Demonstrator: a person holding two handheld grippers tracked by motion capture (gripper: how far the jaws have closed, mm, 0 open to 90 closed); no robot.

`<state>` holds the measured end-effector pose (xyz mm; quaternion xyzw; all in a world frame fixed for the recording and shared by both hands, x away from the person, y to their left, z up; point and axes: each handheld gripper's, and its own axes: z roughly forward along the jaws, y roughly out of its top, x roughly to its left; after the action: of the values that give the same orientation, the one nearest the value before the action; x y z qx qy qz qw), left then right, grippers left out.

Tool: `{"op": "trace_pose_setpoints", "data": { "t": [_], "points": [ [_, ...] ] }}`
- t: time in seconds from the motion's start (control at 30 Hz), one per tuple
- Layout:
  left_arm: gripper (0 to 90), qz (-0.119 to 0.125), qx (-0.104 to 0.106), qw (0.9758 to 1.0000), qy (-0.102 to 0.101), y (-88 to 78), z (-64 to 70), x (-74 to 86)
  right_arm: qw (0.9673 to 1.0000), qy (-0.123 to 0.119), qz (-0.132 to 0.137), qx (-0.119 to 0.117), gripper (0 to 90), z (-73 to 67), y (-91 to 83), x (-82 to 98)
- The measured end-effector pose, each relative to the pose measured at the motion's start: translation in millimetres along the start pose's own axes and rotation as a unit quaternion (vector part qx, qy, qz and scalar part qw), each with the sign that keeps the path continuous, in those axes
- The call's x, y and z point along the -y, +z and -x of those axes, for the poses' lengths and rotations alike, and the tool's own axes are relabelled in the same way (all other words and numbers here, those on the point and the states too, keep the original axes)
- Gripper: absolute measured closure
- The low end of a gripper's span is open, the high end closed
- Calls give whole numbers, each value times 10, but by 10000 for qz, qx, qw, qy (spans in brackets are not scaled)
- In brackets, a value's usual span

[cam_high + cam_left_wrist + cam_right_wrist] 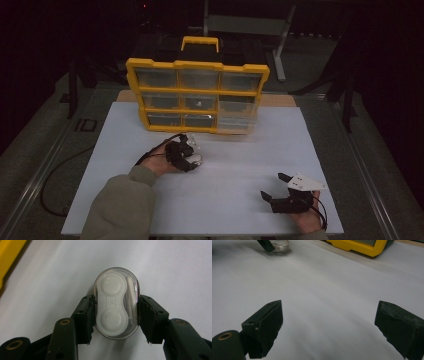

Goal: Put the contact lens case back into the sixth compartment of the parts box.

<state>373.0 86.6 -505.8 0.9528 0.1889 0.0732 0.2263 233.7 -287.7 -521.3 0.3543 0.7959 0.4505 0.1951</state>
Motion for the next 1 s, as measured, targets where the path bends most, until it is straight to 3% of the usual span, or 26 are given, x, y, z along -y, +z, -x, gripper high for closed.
{"op": "trace_pose_setpoints", "data": {
  "t": [1.0],
  "points": [
    [492, 254, -86, 9996, -116, -348, -62, -9, 10000, 5, 26, 0, 81, 4, -8, 1]
  ]
}}
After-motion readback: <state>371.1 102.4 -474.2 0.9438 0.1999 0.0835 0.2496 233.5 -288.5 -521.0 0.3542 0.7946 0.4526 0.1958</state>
